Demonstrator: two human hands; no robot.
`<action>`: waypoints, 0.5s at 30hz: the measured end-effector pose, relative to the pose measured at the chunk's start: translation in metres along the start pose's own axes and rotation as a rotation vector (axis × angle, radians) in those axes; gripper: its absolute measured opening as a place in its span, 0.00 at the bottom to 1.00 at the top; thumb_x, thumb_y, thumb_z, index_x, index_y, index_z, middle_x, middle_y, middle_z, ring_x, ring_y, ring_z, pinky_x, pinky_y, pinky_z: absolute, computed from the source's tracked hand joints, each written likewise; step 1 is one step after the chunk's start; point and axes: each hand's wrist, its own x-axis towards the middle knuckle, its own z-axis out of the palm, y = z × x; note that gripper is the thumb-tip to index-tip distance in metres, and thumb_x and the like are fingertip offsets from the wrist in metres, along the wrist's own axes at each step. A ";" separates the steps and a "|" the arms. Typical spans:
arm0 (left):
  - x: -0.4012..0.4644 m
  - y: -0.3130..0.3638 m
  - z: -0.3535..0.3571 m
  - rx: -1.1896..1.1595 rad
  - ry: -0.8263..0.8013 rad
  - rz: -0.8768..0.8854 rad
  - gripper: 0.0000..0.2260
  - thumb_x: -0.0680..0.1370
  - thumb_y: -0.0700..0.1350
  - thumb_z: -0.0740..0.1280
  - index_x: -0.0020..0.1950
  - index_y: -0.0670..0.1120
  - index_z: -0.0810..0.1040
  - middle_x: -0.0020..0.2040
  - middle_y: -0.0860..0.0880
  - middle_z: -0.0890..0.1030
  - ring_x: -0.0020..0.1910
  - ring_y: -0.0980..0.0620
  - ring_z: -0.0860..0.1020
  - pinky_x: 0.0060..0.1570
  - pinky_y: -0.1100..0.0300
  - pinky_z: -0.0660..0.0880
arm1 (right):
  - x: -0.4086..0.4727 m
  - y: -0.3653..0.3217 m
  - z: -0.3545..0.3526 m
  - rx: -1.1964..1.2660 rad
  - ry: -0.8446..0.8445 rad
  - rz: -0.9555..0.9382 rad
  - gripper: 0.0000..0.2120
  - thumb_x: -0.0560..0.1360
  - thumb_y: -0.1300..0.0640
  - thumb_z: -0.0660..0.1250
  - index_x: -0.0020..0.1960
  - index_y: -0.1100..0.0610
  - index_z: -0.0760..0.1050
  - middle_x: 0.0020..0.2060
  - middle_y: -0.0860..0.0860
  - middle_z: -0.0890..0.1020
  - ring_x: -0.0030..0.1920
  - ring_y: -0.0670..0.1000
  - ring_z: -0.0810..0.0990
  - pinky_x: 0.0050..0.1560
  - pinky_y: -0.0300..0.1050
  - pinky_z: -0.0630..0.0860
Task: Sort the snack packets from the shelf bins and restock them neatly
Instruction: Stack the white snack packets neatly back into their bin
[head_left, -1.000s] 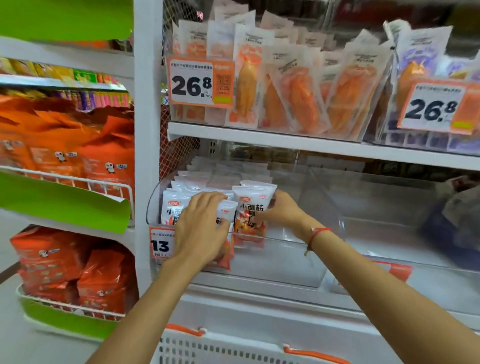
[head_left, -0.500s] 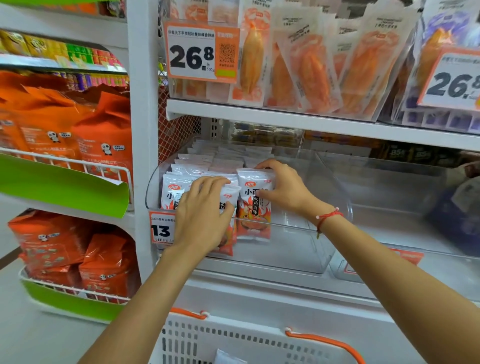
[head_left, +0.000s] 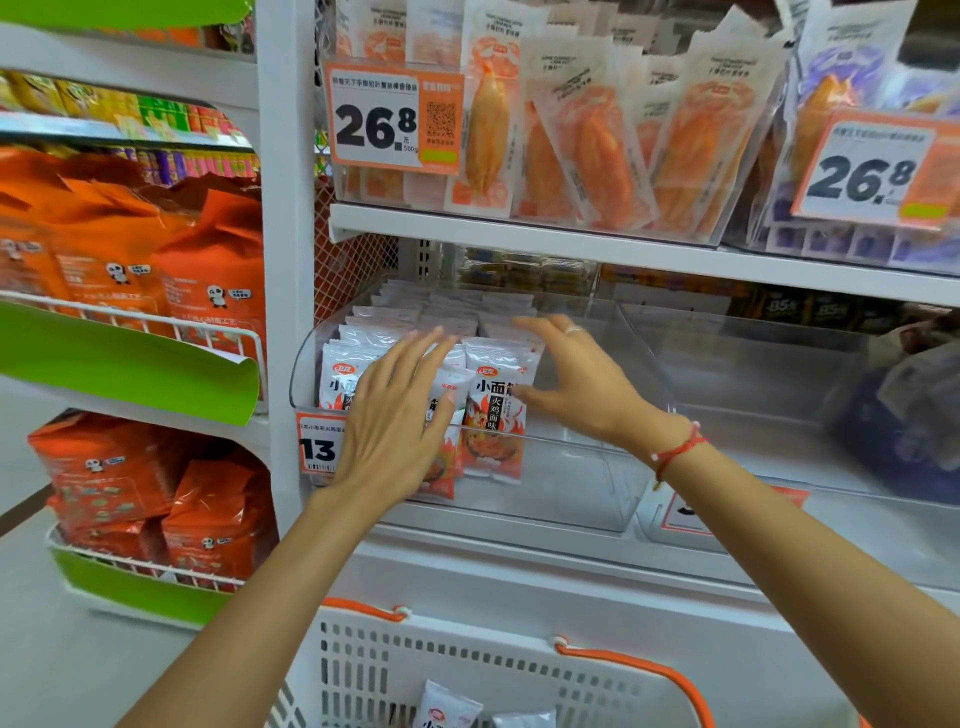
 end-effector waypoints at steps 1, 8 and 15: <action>-0.006 0.002 -0.003 -0.013 0.033 0.036 0.21 0.82 0.48 0.57 0.76 0.49 0.63 0.76 0.51 0.63 0.75 0.52 0.59 0.73 0.55 0.55 | -0.014 -0.002 -0.004 -0.007 0.086 -0.047 0.30 0.74 0.52 0.71 0.73 0.51 0.65 0.67 0.51 0.71 0.66 0.52 0.69 0.60 0.51 0.73; -0.111 0.017 0.008 -0.139 0.079 -0.055 0.15 0.78 0.47 0.57 0.60 0.48 0.79 0.60 0.54 0.78 0.60 0.53 0.72 0.61 0.62 0.63 | -0.124 0.003 0.031 0.079 -0.046 -0.118 0.10 0.75 0.52 0.68 0.55 0.44 0.77 0.46 0.41 0.80 0.45 0.43 0.77 0.44 0.44 0.77; -0.280 -0.026 0.089 0.005 -0.428 -0.404 0.16 0.73 0.41 0.69 0.60 0.48 0.80 0.62 0.49 0.79 0.60 0.43 0.77 0.58 0.44 0.75 | -0.247 0.050 0.167 0.027 -0.609 0.260 0.16 0.78 0.53 0.64 0.66 0.48 0.72 0.61 0.47 0.78 0.61 0.48 0.75 0.59 0.40 0.70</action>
